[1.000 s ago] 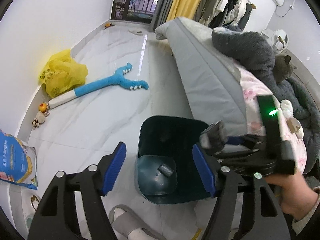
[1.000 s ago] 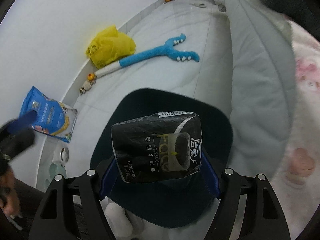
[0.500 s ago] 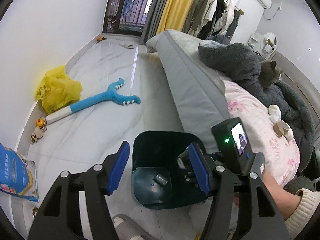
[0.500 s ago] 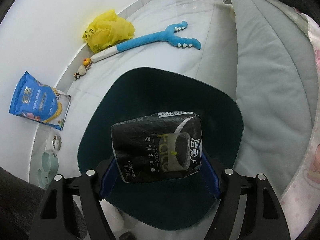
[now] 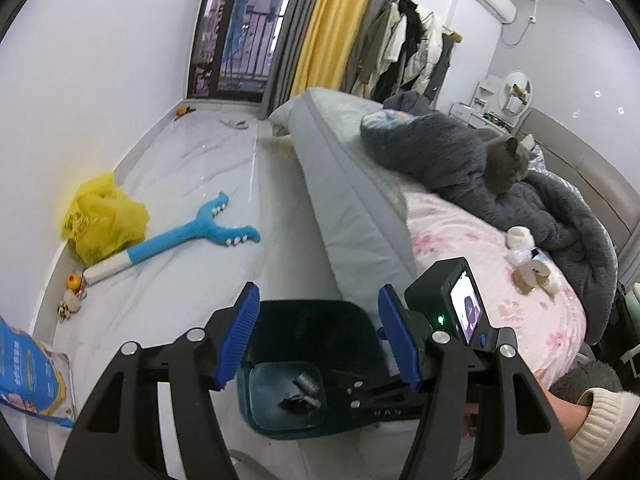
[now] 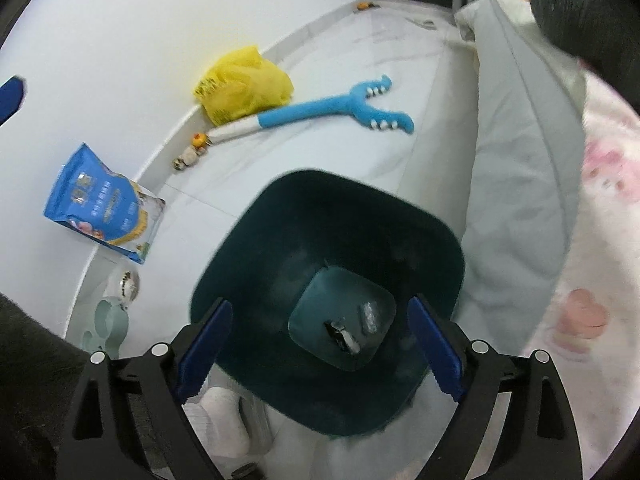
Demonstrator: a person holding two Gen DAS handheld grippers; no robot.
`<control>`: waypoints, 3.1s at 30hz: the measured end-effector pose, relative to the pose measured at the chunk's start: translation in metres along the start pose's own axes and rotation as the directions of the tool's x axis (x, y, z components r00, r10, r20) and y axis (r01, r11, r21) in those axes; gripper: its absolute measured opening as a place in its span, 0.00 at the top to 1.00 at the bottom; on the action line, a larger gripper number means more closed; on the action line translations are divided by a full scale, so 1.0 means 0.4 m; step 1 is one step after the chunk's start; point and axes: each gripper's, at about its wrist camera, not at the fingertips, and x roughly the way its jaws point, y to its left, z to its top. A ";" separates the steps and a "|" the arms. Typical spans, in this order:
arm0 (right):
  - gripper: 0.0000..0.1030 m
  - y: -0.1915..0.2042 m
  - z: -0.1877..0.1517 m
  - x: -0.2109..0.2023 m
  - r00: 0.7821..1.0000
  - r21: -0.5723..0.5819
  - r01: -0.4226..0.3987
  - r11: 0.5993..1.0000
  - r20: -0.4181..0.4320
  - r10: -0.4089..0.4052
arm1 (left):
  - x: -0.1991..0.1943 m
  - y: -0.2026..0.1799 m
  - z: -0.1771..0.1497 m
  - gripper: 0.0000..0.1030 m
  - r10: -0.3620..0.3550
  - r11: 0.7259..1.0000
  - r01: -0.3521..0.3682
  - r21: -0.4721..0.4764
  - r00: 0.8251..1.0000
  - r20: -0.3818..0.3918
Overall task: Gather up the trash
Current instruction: 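Open the left tool over the bin while the right tool drops the tissue pack, then move both tools back over the bed items, then grasp the cardboard tape core with the left tool while the right tool grasps a white cotton ball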
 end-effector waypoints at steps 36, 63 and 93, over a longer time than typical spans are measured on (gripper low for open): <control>0.11 -0.337 -0.138 -0.489 0.913 0.106 0.210 0.972 0.334 -0.234 | 0.065 -0.387 0.086 0.21 -0.167 0.976 0.157 0.149 0.984 0.062; 0.05 -0.593 -0.327 -0.570 0.900 0.143 0.320 0.937 0.263 -0.348 | 0.291 -0.617 -0.016 0.20 -0.233 0.941 0.260 0.216 0.962 -0.141; 0.04 -0.722 -0.419 -0.575 0.908 0.142 0.286 0.948 0.275 -0.315 | 0.464 -0.748 -0.069 0.31 -0.185 0.943 0.238 0.234 0.956 -0.229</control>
